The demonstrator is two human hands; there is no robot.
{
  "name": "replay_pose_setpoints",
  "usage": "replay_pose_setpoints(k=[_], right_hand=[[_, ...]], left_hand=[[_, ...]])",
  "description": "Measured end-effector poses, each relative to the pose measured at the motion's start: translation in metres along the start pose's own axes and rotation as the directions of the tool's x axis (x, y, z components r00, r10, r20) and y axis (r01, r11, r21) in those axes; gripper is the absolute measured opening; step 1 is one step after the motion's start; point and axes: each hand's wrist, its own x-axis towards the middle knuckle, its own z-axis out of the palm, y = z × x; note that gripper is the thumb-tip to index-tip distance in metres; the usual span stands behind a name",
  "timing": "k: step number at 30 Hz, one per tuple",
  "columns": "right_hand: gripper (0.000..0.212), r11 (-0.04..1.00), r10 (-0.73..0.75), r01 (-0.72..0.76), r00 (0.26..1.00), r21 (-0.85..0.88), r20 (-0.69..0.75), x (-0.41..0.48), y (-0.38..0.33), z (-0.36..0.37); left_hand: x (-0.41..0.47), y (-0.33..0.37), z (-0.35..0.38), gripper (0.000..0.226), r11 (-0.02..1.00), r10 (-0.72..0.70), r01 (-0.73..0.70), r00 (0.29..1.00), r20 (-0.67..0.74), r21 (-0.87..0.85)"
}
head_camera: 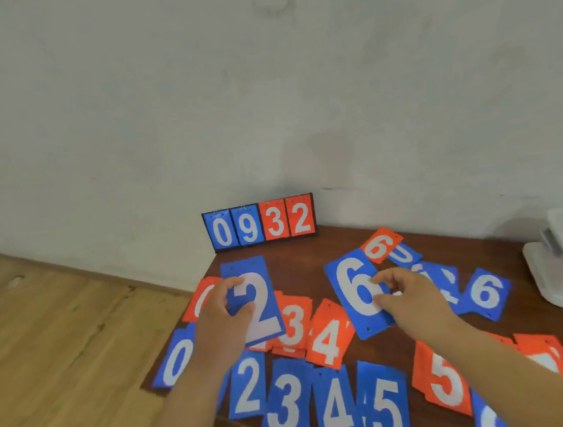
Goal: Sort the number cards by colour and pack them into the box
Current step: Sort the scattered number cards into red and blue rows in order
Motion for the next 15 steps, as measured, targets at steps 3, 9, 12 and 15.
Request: replay_pose_setpoints(k=[3,9,12,15], right_hand=[[0.023,1.0,0.004,-0.004,0.998,0.0,0.06,0.014,-0.024,0.049],[0.019,0.998,0.059,-0.06,0.99,-0.001,0.127,0.035,-0.057,0.117],[0.018,0.995,0.101,-0.099,0.984,-0.019,0.144,0.038,-0.06,0.139],[0.016,0.989,0.149,-0.145,0.977,-0.037,0.15,0.035,-0.054,0.155]], left_hand=[[0.021,-0.029,-0.041,0.036,0.998,-0.059,0.059,0.998,-0.031,0.003],[0.055,-0.082,-0.074,0.037,0.989,-0.14,0.14,0.99,0.001,0.043],[0.054,-0.112,-0.075,0.038,0.983,-0.166,0.155,0.98,0.111,0.096],[0.041,-0.14,-0.059,0.038,0.956,-0.207,0.121,0.924,0.323,0.267]])
